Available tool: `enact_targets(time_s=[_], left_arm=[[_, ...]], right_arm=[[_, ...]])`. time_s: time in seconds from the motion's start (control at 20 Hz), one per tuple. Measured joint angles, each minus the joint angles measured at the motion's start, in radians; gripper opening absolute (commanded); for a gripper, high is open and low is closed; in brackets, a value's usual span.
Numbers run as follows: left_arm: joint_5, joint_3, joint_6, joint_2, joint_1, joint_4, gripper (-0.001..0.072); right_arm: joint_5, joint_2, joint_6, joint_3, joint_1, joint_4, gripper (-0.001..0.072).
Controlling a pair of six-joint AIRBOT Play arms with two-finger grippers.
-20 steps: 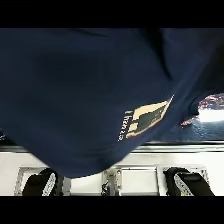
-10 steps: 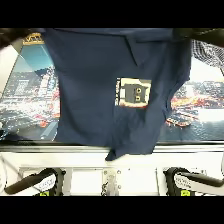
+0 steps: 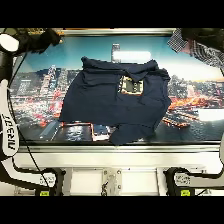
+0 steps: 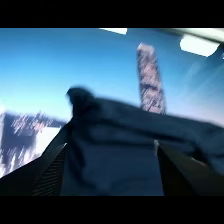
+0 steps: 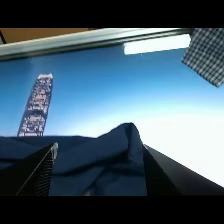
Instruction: Fold the clothes and pants, and hang the long-sleeved shirts on hangers.
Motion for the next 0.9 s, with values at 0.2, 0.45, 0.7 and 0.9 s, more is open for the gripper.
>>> enact_targets(time_s=[0.2,0.45,0.7,0.9], left_arm=[[-0.131,-0.288,-0.021,0.109,0.105,0.003,0.0591],[-0.092,-0.834,-0.072,0.286,0.19,-0.003,0.0591],[0.041,-1.133,-0.153,0.364,0.219,-0.027,0.0591],[0.108,-1.192,-0.175,0.343,0.223,-0.091,0.059]], right_arm=[[0.175,0.113,-0.031,-0.147,-0.038,-0.004,0.0581],[0.258,0.301,-0.044,-0.472,-0.014,0.0,0.0581],[0.275,0.395,-0.047,-0.649,0.027,0.001,0.0581],[0.254,0.412,-0.047,-0.682,0.039,0.028,0.0581]])
